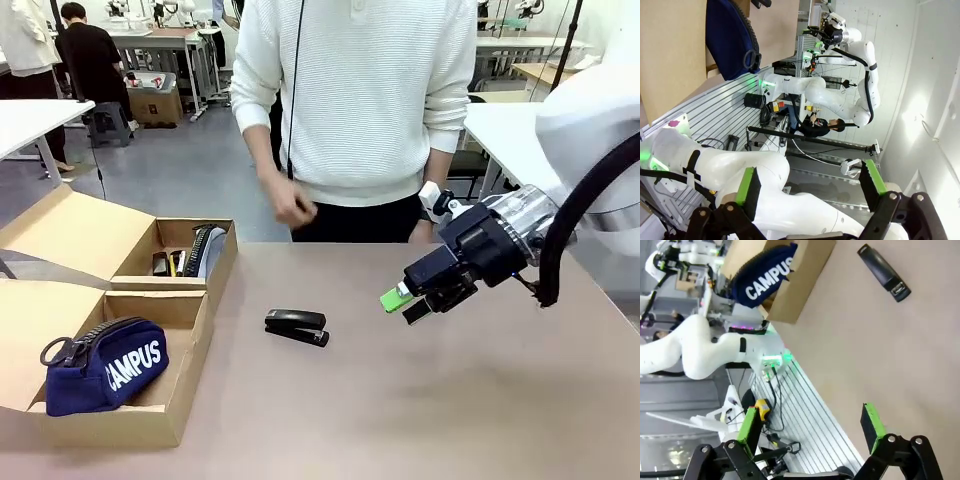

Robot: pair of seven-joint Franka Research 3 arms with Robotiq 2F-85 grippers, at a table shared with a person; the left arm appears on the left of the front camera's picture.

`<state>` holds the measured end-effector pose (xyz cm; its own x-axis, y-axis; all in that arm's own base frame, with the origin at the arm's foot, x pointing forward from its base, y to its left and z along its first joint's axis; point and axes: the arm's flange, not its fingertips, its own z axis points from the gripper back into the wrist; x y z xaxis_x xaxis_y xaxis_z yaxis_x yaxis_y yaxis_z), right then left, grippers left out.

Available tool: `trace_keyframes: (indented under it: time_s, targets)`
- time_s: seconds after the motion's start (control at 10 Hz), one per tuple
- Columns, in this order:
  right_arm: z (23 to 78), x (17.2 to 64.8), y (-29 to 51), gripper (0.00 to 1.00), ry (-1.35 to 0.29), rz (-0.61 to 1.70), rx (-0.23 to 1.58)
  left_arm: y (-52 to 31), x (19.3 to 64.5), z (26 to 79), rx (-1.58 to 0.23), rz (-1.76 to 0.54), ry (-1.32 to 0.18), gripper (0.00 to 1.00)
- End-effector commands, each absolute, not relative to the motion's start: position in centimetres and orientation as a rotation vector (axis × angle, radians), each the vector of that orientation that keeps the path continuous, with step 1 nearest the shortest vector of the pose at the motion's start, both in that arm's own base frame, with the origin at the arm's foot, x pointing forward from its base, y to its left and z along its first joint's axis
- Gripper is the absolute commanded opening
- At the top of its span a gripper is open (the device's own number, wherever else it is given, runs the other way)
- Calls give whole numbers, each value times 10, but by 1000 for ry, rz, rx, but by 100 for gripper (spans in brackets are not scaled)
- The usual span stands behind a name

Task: Place items inside the box.
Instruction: Pick up a Pencil pouch or Stapler and place it inside the Mailer Box closest to the robot.

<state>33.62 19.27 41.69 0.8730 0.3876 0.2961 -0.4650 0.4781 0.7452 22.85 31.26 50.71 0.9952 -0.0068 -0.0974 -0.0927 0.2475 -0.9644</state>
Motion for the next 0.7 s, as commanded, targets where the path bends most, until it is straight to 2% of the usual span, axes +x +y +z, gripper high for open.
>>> trace_keyframes:
  time_s: [0.0,0.1,0.3,0.6]
  targets:
    - [416,335,194,100,-89,522,938,312,227,506,-1310,59,90,100]
    - [411,341,206,100,-25,715,866,312,227,506,-1310,59,90,100]
    - [403,370,259,100,-235,1044,717,312,227,506,-1310,59,90,100]
    - [388,398,325,100,-563,1175,532,312,227,506,-1310,59,90,100]
